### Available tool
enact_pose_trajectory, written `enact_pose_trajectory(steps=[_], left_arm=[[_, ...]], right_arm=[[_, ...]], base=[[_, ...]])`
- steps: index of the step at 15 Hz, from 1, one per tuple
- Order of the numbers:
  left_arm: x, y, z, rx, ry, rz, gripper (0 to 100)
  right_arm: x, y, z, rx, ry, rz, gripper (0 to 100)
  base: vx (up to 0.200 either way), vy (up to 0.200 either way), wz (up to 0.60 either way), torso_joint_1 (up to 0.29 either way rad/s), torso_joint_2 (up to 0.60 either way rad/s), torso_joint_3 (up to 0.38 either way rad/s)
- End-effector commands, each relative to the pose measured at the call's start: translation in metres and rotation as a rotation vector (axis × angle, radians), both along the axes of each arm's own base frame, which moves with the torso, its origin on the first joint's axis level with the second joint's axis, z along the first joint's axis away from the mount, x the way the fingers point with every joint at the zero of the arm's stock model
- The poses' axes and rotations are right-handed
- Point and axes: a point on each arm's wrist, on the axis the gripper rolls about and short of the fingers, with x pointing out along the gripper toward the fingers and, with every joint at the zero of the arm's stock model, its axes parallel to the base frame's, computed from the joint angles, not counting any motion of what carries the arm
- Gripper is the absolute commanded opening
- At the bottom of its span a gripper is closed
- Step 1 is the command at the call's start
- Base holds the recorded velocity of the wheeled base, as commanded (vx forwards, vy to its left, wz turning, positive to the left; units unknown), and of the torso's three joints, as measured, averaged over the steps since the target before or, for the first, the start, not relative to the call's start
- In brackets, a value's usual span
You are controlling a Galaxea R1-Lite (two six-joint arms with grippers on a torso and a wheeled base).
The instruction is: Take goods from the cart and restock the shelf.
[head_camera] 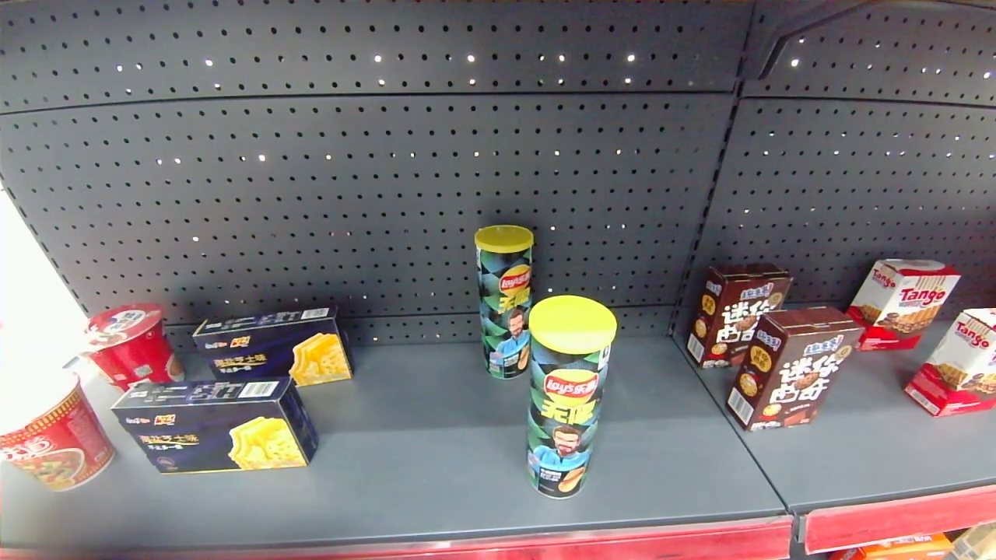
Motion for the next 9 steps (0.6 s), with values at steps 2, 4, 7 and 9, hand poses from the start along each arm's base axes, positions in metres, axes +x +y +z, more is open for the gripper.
enact_pose_trajectory(steps=[2, 4, 7, 9], left_arm=[[0.0, 0.0, 0.0, -0.004, 0.005, -0.001, 100], [0.0, 0.0, 0.0, -0.028, 0.002, 0.0, 100], [0.0, 0.0, 0.0, -0.046, -0.003, 0.004, 100], [0.0, 0.0, 0.0, -0.046, -0.002, -0.001, 100]], right_arm=[[0.044, -0.012, -0.005, 0.106, 0.103, 0.146, 100], [0.057, -0.011, 0.006, 0.132, 0.145, 0.288, 100], [0.081, -0.003, 0.013, 0.136, 0.214, 0.45, 100], [0.108, 0.011, 0.015, 0.133, 0.3, 0.579, 100]], base=[[0.0, 0.0, 0.0, 0.0, 0.0, 0.0], [0.0, 0.0, 0.0, 0.0, 0.0, 0.0], [0.0, 0.0, 0.0, 0.0, 0.0, 0.0], [0.0, 0.0, 0.0, 0.0, 0.0, 0.0]])
